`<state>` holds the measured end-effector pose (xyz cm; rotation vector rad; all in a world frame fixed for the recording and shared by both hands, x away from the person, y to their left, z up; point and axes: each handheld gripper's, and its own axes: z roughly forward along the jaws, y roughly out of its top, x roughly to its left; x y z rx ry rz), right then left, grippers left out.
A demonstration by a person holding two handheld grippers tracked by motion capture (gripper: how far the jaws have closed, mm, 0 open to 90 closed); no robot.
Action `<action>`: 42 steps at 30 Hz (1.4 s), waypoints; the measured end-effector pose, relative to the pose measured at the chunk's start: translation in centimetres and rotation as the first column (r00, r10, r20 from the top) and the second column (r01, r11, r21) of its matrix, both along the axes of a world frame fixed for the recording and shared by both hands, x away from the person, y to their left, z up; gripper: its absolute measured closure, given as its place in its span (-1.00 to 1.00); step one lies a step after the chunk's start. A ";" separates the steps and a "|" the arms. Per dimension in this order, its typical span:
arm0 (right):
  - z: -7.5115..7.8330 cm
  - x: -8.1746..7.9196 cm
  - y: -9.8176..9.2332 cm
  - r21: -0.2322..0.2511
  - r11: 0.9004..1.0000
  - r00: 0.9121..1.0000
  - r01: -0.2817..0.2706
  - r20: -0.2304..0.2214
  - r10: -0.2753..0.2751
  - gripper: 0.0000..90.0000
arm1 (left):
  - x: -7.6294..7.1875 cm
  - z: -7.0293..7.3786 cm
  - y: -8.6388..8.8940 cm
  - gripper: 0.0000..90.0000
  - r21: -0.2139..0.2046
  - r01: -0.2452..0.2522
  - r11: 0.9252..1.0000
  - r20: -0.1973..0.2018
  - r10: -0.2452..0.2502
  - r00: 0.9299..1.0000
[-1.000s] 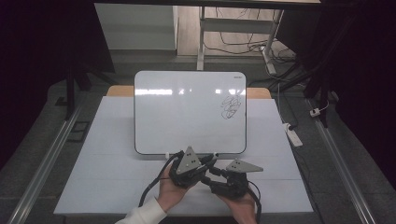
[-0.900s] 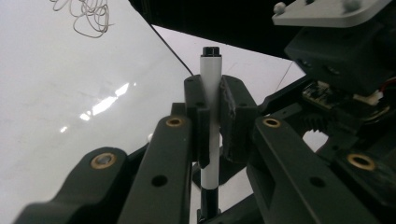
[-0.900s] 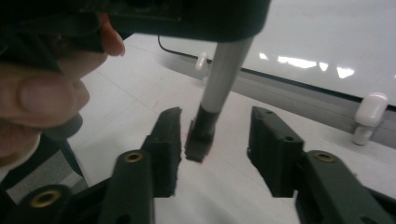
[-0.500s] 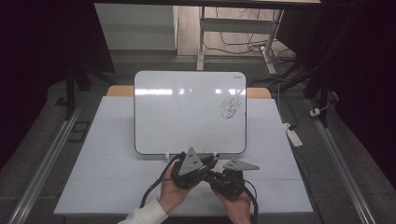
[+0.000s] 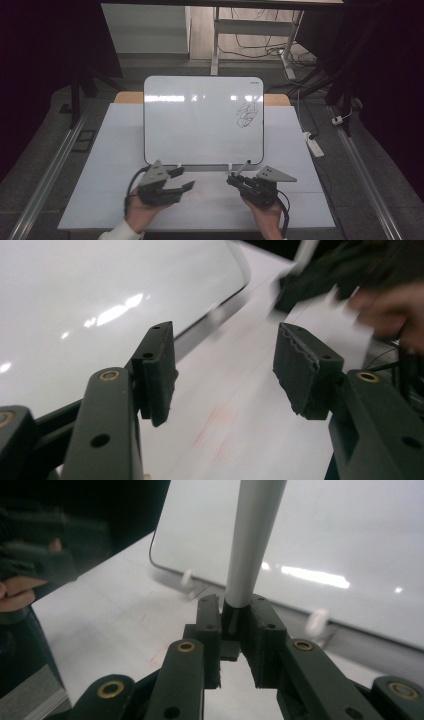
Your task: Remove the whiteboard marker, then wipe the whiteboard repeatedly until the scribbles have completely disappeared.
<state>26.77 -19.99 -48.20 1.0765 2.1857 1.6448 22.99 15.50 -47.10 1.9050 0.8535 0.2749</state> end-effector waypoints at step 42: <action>8.5 18.9 -2.9 0.037 0.979 0.947 0.201 0.250 -0.204 0.72 | 0.6 -4.8 7.5 -0.44 0.110 -0.190 0.976 -0.091 0.200 0.975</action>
